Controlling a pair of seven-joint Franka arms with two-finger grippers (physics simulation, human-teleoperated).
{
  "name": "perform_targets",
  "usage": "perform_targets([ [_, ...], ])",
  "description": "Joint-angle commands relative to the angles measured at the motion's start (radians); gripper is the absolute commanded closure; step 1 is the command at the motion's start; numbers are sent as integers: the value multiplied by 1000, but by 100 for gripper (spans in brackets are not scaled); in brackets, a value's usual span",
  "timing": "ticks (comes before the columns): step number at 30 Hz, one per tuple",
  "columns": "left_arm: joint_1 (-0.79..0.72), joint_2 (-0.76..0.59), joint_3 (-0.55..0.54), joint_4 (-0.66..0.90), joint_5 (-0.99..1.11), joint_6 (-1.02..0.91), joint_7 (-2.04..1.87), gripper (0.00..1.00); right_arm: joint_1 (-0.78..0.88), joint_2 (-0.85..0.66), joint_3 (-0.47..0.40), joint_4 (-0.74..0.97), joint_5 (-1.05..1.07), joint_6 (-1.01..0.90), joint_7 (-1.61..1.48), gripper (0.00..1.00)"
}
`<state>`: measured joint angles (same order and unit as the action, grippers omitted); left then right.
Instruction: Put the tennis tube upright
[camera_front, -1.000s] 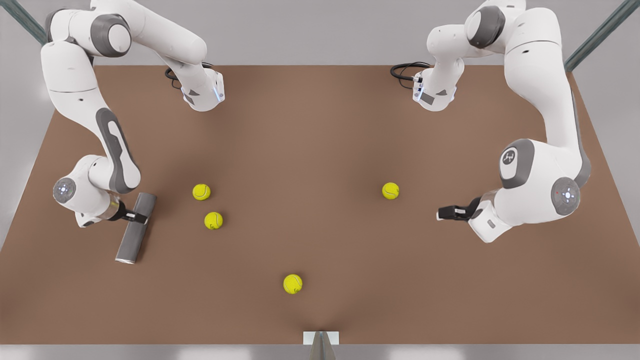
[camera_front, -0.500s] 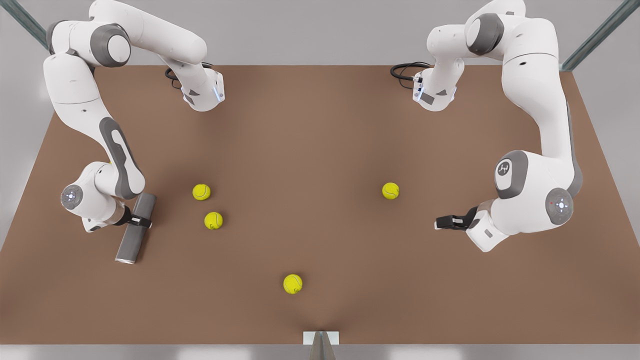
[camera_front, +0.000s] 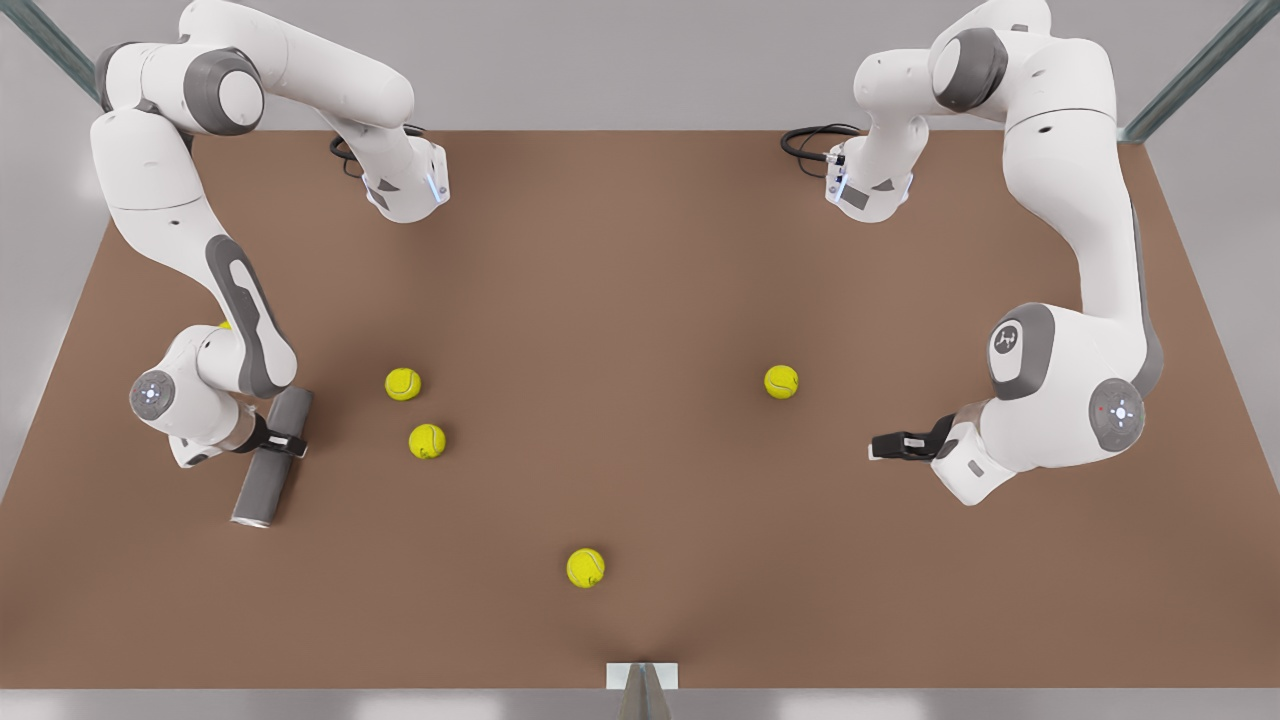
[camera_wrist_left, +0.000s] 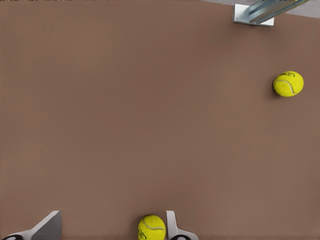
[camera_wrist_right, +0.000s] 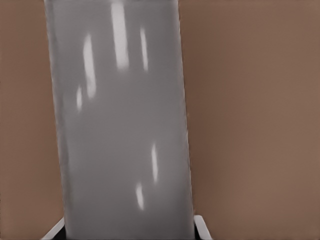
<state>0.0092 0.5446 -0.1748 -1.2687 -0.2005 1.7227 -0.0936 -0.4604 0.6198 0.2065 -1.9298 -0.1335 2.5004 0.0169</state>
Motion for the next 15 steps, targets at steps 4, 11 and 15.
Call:
perform_targets([
  [4, 0, -2, 0, 0, 0, -2, 0, 1, 0, -2, 1, 0, 0, -2, 0, 23],
  [11, -2, -6, 0, 2, 0, -2, 0, 1, 0, -5, 1, -3, 0, -6, 0, 26],
  [15, 0, -8, 0, 3, 0, -3, -2, 1, -3, -6, 1, -3, -2, -8, 0, 26],
])
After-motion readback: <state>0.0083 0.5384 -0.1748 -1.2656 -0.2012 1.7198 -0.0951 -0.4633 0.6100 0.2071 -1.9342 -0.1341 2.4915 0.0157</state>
